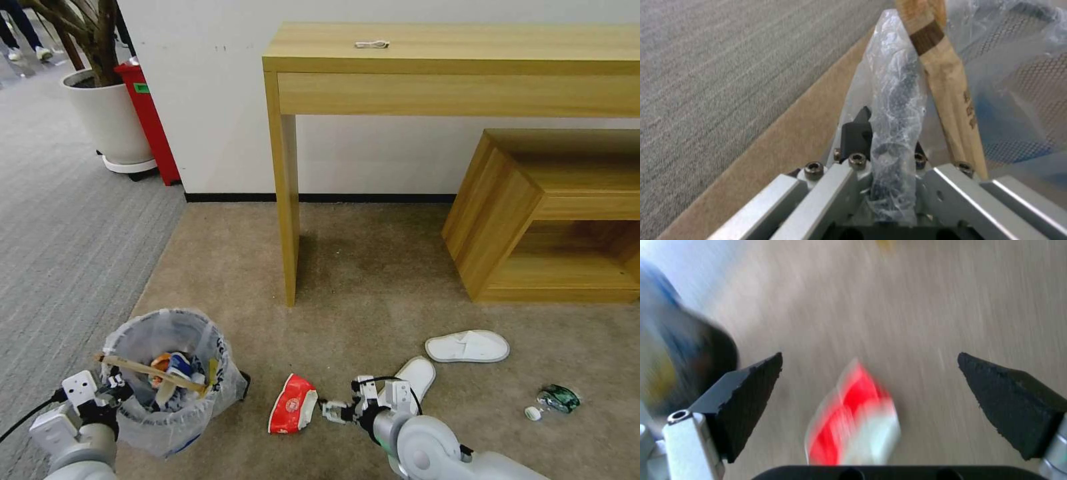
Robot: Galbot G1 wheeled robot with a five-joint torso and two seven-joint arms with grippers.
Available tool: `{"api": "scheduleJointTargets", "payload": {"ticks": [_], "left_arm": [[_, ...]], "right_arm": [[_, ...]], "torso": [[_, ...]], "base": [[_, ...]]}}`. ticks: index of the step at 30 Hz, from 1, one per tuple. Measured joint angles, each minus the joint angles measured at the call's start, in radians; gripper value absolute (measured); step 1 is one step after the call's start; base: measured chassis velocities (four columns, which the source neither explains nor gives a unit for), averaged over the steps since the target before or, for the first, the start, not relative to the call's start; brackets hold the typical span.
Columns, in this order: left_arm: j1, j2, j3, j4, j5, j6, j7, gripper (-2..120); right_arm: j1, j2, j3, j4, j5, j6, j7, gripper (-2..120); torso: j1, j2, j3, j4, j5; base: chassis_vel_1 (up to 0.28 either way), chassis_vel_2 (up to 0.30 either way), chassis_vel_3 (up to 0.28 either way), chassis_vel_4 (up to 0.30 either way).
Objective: Pick up the trash bin and place the garbage on the floor into it.
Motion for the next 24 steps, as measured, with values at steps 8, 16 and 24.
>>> {"api": "scheduleJointTargets", "payload": {"ticks": [8,16,24], "left_arm": [[-0.004,0.001,0.0,0.001,-0.002,-0.017,0.004,1],[-0.001,0.008,-0.011,-0.001,-0.008,-0.02,0.009,1],[-0.001,-0.002,-0.007,0.016,0.009,-0.042,0.019,1]], "right_arm": [[0.037,0.036,0.014,-0.039,-0.104,0.113,-0.09,100],[0.05,0.044,-0.008,-0.046,-0.04,0.147,-0.077,100],[0.05,0.049,0.017,0.002,0.085,-0.032,0.074,100]], "torso": [[0.0,0.0,0.0,-0.0003,-0.0001],[0.0,0.0,0.0,-0.0001,0.0],[0.0,0.0,0.0,-0.0001,0.0001]], "base": [[0.0,0.0,0.0,0.0],[0.0,0.0,0.0,0.0],[0.0,0.0,0.0,0.0]]}}
